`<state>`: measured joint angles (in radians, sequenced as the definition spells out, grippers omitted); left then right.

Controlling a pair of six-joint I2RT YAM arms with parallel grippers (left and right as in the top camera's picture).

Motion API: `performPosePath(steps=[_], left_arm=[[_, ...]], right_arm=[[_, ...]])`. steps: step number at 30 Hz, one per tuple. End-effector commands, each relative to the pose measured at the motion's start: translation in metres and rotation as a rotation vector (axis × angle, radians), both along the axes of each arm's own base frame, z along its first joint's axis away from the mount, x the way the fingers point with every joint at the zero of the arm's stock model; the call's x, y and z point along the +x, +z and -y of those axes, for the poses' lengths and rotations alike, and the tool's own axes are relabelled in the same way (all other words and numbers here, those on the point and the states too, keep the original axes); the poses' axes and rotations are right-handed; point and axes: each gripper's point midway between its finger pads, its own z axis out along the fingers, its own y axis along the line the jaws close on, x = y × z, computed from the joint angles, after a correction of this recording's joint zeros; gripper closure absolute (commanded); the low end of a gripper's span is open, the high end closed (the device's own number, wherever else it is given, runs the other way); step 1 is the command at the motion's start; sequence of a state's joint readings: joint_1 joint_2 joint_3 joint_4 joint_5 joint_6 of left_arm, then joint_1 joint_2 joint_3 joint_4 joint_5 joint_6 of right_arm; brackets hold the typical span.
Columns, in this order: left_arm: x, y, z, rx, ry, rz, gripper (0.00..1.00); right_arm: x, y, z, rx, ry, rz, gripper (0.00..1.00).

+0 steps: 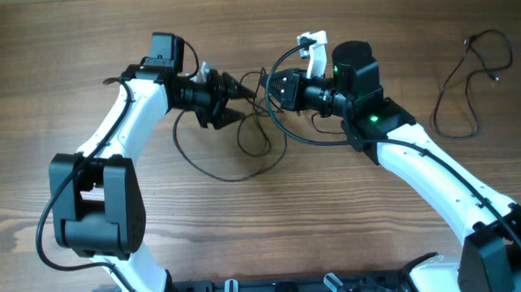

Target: Untangle cables

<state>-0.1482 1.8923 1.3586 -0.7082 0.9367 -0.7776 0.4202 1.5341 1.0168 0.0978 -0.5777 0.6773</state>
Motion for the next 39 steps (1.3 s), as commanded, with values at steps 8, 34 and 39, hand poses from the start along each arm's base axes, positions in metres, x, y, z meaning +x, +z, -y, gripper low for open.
performPosePath(steps=[8, 34, 39], left_arm=[[0.075, -0.017, -0.043, 0.284, 0.255, 0.235, 0.23], [0.02, -0.011, 0.002, 0.092, 0.122, -0.01, 0.55], [0.021, -0.025, 0.005, 0.213, 0.134, 0.022, 0.52]], right_arm=[[0.018, -0.007, 0.012, -0.048, -0.109, 0.008, 0.96], [0.018, -0.006, 0.01, -0.008, -0.124, -0.036, 0.96], [0.018, -0.005, 0.011, -0.011, -0.122, -0.026, 0.96]])
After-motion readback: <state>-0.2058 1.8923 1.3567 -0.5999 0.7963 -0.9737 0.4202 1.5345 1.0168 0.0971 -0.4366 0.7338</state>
